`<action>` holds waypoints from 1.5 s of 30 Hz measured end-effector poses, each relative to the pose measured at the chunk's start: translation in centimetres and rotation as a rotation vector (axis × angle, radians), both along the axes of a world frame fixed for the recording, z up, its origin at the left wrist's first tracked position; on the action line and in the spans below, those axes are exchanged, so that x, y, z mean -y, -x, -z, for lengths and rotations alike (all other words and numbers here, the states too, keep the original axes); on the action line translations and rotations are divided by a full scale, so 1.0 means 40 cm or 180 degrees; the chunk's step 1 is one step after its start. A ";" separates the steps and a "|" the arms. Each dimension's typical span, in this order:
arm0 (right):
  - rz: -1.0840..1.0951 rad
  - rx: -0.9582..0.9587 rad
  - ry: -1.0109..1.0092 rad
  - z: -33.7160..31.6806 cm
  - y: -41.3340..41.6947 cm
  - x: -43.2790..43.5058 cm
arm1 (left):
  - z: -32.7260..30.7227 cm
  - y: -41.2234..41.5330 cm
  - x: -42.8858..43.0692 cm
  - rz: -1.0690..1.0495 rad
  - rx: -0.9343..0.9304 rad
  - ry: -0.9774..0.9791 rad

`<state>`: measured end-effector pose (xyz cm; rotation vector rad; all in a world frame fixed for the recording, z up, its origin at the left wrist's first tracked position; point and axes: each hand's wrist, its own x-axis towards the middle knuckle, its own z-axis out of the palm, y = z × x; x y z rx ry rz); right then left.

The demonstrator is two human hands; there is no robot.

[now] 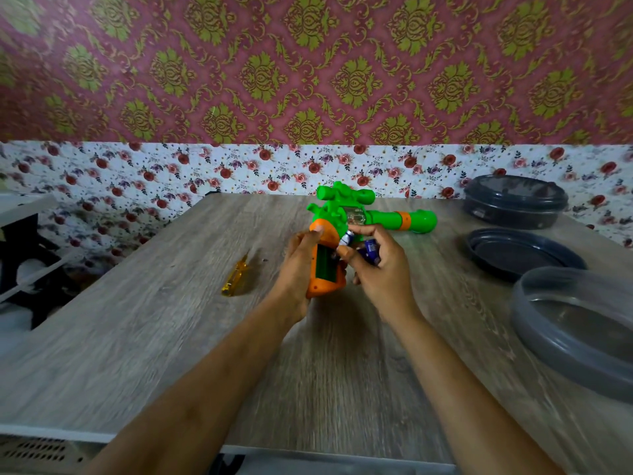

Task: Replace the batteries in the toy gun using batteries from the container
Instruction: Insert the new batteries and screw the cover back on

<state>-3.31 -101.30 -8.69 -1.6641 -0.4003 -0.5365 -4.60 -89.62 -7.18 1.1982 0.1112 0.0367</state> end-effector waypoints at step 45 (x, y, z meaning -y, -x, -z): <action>-0.0757 -0.2419 -0.2097 -0.058 0.050 0.022 | -0.005 0.015 0.007 -0.0304 0.0110 0.0133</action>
